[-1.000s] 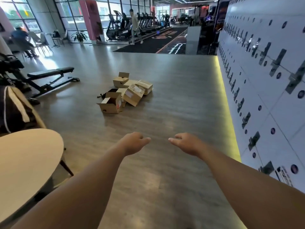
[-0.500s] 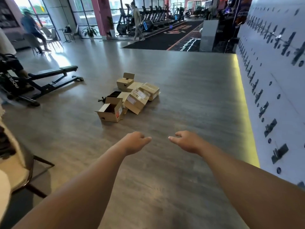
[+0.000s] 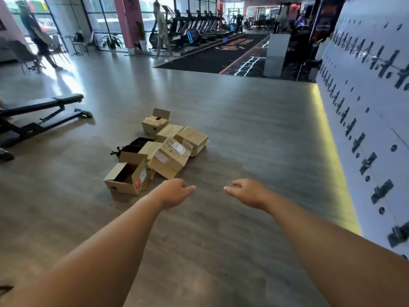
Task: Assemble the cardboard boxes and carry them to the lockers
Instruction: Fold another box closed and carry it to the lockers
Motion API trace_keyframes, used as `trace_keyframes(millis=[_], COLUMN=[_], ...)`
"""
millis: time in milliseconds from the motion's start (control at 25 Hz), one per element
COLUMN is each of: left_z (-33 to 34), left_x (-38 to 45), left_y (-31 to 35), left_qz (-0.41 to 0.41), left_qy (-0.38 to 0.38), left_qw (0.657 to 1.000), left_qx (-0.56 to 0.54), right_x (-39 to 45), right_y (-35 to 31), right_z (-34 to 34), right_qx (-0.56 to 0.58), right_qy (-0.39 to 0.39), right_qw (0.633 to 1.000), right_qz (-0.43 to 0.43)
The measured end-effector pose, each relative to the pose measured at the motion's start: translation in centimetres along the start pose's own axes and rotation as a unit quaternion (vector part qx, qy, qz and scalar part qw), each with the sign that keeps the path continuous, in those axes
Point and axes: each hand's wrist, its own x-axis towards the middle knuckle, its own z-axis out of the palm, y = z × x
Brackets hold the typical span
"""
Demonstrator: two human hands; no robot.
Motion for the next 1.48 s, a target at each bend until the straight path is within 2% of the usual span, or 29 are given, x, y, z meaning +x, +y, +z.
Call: trace_keyframes(millis=[200, 400, 560, 680, 840, 1080, 1360, 1480], left_z=[-3.4, -5.4, -8.3, -10.7, -13.3, -17.9, -23.8, -25.2], left_x=[14.7, 31.1, 41.5, 48.8, 59.1, 79.6, 98.8, 106.8], left_y=[3.8, 8.2, 12.2, 14.9, 16.2, 18.3, 23.2, 23.6], left_qz=[0.016, -0.003, -0.035, -0.036, -0.05, -0.043, -0.006, -0.021], left_qy=[-0.009, -0.006, -0.017, 0.003, 0.007, 0.026, -0.005, -0.001], left_qw=[0.999, 1.0, 0.999, 0.999, 0.999, 0.998, 0.999, 0.999], left_qx=[0.029, 0.015, 0.03, 0.008, -0.002, -0.048, -0.039, -0.043], right_x=[13.8, 29.8, 40.1, 48.5, 58.8, 77.3, 94.3, 102.2], right_y=[2.3, 6.5, 8.8, 9.9, 10.9, 12.1, 13.6, 14.6], right_z=[-6.1, -13.0, -19.3, -24.0, -27.8, -35.0, -43.9, -46.7], right_qx=[-0.007, -0.002, -0.005, 0.002, 0.005, -0.004, -0.019, -0.021], right_qy=[0.009, 0.003, -0.026, -0.021, -0.032, -0.038, -0.048, -0.055], right_qw=[1.0, 1.0, 0.999, 0.999, 0.999, 0.999, 0.999, 0.998], right_qz=[0.01, -0.012, -0.023, -0.028, -0.036, -0.026, -0.007, -0.007])
